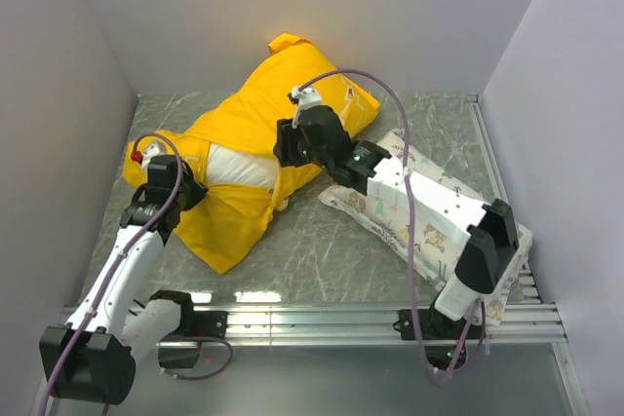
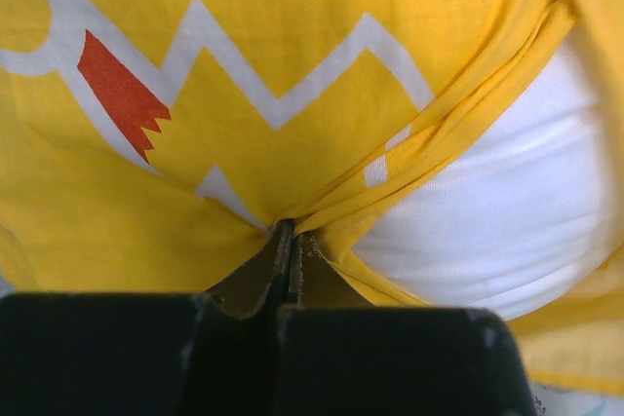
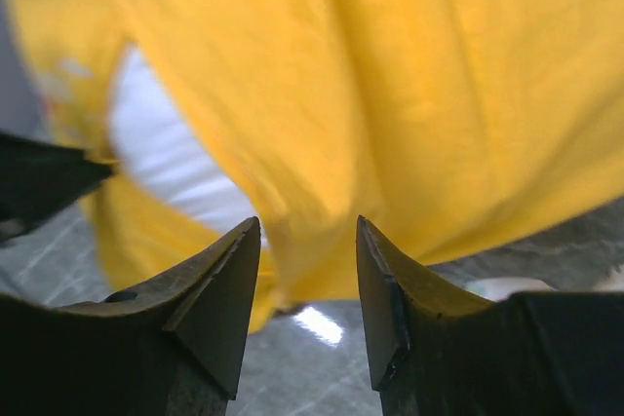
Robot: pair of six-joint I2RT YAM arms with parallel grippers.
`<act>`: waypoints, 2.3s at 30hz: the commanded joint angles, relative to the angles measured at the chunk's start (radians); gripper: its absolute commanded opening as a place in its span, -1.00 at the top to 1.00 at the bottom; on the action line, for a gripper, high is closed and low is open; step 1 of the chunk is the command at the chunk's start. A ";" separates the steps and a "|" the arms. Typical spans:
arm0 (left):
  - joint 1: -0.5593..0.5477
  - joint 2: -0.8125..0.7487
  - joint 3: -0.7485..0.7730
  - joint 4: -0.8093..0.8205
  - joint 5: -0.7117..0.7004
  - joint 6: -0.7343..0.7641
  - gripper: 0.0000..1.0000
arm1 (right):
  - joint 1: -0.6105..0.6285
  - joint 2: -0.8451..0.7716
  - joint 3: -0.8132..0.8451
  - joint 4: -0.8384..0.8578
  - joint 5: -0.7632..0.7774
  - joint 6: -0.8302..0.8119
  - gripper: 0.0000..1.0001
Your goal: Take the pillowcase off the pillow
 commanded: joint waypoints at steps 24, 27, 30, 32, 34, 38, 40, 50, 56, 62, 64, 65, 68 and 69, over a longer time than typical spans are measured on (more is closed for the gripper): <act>0.001 -0.047 0.008 -0.060 0.027 0.042 0.99 | 0.151 0.484 0.548 -0.273 0.011 -0.094 -0.21; 0.003 -0.052 0.016 -0.072 0.024 0.053 0.99 | 0.129 0.496 0.548 -0.310 0.126 -0.063 -0.49; 0.003 -0.050 0.020 -0.089 0.015 0.065 0.99 | 0.114 0.445 0.461 -0.256 0.152 -0.037 -0.74; 0.003 -0.046 0.022 -0.090 0.015 0.071 0.99 | 0.091 0.406 0.399 -0.213 0.132 -0.006 -0.82; 0.001 -0.046 0.020 -0.089 0.018 0.076 0.99 | 0.067 0.402 0.408 -0.210 0.086 0.005 -0.84; 0.003 -0.041 0.028 -0.083 0.048 0.084 0.99 | 0.065 0.488 0.520 -0.303 0.072 -0.027 -0.87; 0.003 -0.035 0.036 -0.066 0.084 0.108 0.99 | 0.066 0.526 0.558 -0.322 0.034 -0.041 -0.89; -0.012 0.032 0.103 -0.050 0.176 0.167 0.99 | 0.042 0.606 0.608 -0.291 -0.231 -0.026 0.68; -0.049 0.069 0.232 -0.086 0.157 0.167 0.50 | 0.033 0.570 0.635 -0.233 -0.304 0.002 1.00; -0.138 0.057 0.284 -0.165 0.004 0.089 -0.56 | 0.020 0.544 0.646 -0.185 -0.291 0.040 1.00; -0.155 0.048 0.272 -0.182 -0.025 0.015 -0.64 | 0.020 0.537 0.647 -0.173 -0.275 0.049 1.00; -0.176 0.037 0.260 -0.192 -0.068 -0.014 -0.67 | 0.020 0.533 0.646 -0.167 -0.273 0.051 1.00; -0.216 0.005 0.224 -0.184 -0.117 -0.123 -0.71 | 0.022 0.525 0.635 -0.146 -0.274 0.072 1.00; -0.228 0.002 0.214 -0.178 -0.126 -0.177 -0.73 | 0.020 0.522 0.634 -0.141 -0.276 0.077 1.00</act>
